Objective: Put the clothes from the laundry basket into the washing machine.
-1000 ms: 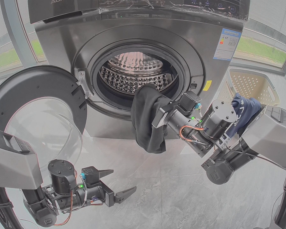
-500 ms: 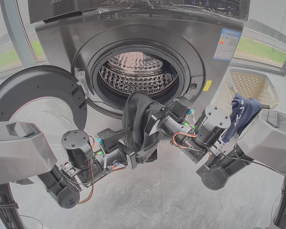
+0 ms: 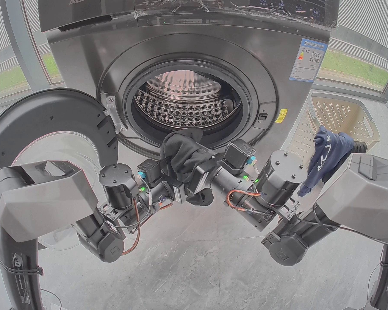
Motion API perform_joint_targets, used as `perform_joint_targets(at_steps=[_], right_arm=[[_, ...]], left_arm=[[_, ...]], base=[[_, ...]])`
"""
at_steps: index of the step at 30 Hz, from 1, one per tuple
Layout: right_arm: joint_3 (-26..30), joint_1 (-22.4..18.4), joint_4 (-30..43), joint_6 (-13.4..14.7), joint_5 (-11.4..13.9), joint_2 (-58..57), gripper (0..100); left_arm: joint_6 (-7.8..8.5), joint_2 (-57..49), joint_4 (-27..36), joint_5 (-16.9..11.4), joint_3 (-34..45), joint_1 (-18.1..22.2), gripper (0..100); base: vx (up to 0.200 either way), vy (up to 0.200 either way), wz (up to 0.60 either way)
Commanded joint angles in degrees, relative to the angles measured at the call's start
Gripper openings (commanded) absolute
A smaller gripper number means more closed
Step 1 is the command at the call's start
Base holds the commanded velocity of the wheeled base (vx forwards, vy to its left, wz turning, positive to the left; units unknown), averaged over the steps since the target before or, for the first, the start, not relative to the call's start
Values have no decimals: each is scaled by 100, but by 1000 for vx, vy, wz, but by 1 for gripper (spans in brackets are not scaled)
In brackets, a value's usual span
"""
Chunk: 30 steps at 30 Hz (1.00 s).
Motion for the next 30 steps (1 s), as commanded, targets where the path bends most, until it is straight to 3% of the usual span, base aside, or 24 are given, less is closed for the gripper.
perform_joint_targets(at_steps=[1, 9, 10, 19, 24, 30], right_arm=[[165, 94, -10, 9, -36, -47, 0], [200, 164, -10, 17, -71, -55, 0], [200, 164, -10, 26, -71, -55, 0], [358, -20, -10, 70, -80, -275, 0], [543, -495, -1, 132, -185, -284, 0], [710, -644, -10, 149, -194, 50, 0]], left_arm=[[-2, 278, -3, 68, -303, 173, 100], [-2, 296, -12, 147, -356, 200, 100], [-2, 296, -12, 147, -356, 200, 0], [-37, 217, -21, 226, -356, 261, 0], [-63, -161, -30, 262, -233, 296, 0], [-72, -759, -21, 262, 180, 235, 0]], base=[[0, 0, 0], [0, 0, 0], [0, 0, 0], [0, 0, 0], [0, 0, 0], [0, 0, 0]])
